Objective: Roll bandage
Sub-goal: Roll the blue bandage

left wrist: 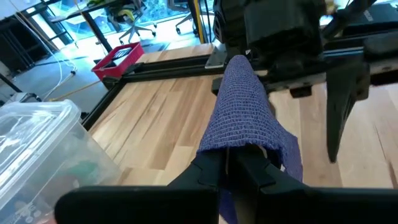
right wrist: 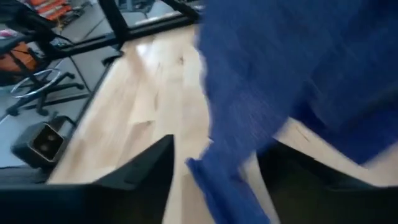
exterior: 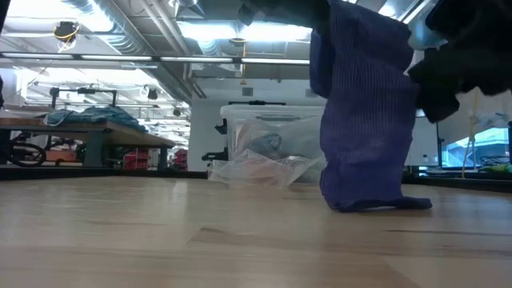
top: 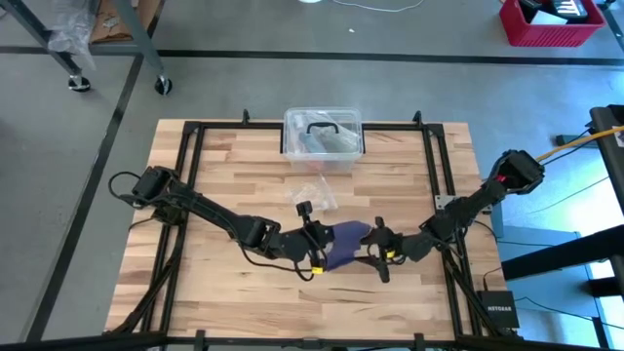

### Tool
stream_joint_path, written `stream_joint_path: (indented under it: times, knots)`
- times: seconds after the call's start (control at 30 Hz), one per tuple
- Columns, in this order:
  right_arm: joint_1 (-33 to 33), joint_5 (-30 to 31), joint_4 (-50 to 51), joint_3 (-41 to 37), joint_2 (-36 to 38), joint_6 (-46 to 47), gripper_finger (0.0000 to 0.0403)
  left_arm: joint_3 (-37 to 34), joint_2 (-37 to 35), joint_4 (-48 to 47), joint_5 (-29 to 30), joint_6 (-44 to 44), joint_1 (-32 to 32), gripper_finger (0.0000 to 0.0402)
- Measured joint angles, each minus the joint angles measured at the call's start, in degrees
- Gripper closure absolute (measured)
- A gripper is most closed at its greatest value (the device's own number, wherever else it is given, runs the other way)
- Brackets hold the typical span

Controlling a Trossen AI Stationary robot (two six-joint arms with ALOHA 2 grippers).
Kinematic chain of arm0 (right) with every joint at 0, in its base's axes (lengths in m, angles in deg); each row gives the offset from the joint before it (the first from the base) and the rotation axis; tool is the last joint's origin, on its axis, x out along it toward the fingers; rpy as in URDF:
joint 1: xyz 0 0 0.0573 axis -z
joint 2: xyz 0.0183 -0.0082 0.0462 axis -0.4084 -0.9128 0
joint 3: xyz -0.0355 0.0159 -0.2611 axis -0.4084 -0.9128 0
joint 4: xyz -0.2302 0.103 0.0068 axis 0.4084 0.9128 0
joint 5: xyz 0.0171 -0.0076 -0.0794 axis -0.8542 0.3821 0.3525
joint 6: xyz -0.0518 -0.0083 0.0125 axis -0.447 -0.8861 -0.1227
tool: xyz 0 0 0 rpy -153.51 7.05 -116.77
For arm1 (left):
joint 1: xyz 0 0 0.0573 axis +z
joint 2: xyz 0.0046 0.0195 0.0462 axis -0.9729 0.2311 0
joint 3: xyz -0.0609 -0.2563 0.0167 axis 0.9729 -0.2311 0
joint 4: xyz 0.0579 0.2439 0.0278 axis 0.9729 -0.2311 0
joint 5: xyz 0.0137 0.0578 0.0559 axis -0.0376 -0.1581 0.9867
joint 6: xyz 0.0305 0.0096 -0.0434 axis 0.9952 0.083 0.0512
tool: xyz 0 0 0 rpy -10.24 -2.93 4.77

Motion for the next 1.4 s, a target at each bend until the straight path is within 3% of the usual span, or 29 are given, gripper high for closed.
stream_joint_path:
  times: [0.2,0.27,0.37,0.57,0.83,1.03,1.27,1.4]
  knots:
    - [-0.3,-2.2,0.1,3.0,0.0,-4.6,0.036,0.0,0.0,0.0,0.0,0.1,-0.2,0.0391]
    - [-1.9,-3.3,0.7,4.4,0.7,-7.3,0.039,0.0,0.0,0.0,0.0,0.7,-0.4,0.0391]
    - [-5.3,-1.0,5.9,8.3,3.5,-9.5,0.0378,0.0,0.0,-0.3,0.2,1.7,-0.5,0.0391]
    - [-10.7,12.1,26.9,23.5,12.3,-23.9,0.0397,0.0,0.0,-0.3,0.2,3.5,-0.7,0.0391]
    - [-6.0,24.4,54.0,44.4,18.6,-32.4,0.0395,0.0,0.1,-3.5,0.1,6.5,-1.8,0.0391]
    - [3.4,24.7,61.5,48.1,21.1,-32.7,0.0393,0.0,0.1,-2.2,-7.9,9.4,-2.7,0.0391]
    - [14.1,23.0,72.1,48.1,21.7,-29.3,0.0396,0.0,-1.3,-2.1,-30.8,2.8,-2.3,0.0391]
    - [18.3,16.1,75.6,48.1,20.7,-24.6,0.0385,0.7,-3.5,-0.9,-33.0,0.6,-2.7,0.0391]
